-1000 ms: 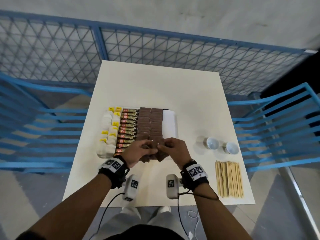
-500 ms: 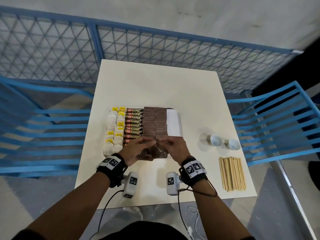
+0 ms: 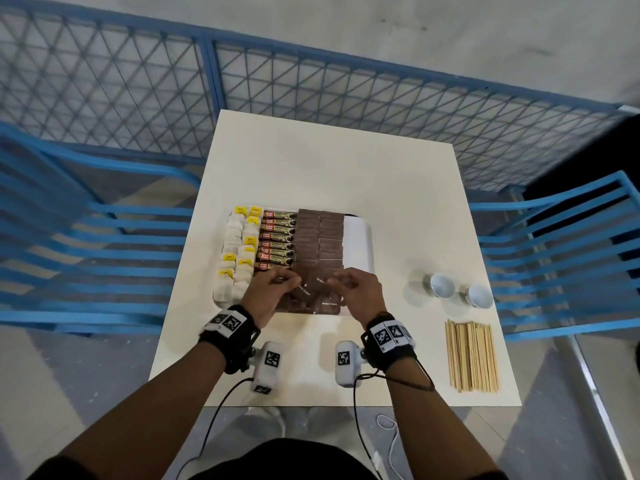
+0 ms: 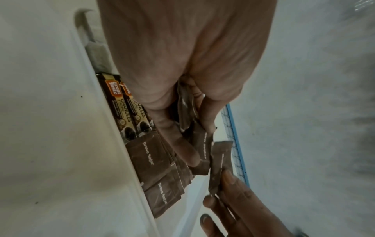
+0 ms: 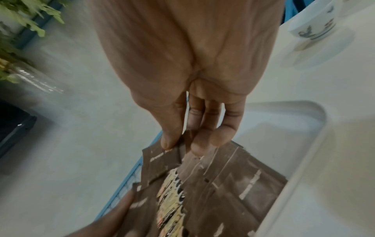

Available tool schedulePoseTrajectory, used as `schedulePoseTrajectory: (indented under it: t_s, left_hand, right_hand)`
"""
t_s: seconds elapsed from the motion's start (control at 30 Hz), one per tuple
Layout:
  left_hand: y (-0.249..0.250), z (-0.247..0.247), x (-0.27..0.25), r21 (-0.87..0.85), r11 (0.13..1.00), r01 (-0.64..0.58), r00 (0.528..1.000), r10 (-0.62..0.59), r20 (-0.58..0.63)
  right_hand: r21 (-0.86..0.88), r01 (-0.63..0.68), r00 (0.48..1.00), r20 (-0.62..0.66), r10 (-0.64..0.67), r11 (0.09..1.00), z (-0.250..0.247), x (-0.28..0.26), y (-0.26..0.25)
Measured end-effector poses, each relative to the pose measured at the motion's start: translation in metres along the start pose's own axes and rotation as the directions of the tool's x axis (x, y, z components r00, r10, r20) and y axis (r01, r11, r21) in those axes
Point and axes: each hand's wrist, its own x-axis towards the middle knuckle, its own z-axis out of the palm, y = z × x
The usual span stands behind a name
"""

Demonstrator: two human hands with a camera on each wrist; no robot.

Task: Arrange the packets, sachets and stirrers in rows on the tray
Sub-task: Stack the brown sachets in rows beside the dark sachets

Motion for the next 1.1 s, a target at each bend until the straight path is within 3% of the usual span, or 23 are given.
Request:
schedulePoseTrajectory:
  t_s: [0.17,0.4,0.57,0.77,0.97,1.1]
  left_hand:
    - [-0.006,-0.009,0.002,-0.015,1.000,-0.026,0.991,0.023,-0.129]
    - [-0.014,-0.022,0.004,0.020,0.999,-0.035,0.989,0.038,-0.146]
    - [-0.016,-0.023,0.006,0.020,0.999,-0.031,0.986,0.034,-0.162]
    - [-0.016,-0.021,0.009,0.053,0.998,-0.033,0.987,0.041,-0.153]
    - [-0.010,-0.015,0.006,0.054,0.998,-0.014,0.990,0.022,-0.140]
    - [-0.010,-0.011,0.006,0.054,0.999,-0.001,0.989,0.009,-0.147]
  right_hand:
    - [-0.078,-0.101,0.995,0.007,0.102,0.992,-0.009,0.008,0.025]
    - [-0.266,-0.057,0.994,0.080,0.081,0.962,0.001,0.012,0.043]
    - [-0.284,-0.063,0.995,0.057,0.083,0.957,0.008,0.011,0.046]
    - [-0.188,-0.086,0.996,-0.007,0.087,0.978,0.008,0.006,0.046]
    - [-0.176,-0.024,0.995,-0.097,0.007,0.984,0.005,0.004,0.043]
    - [-0.161,0.040,0.999,0.022,-0.037,0.986,0.016,0.000,0.023]
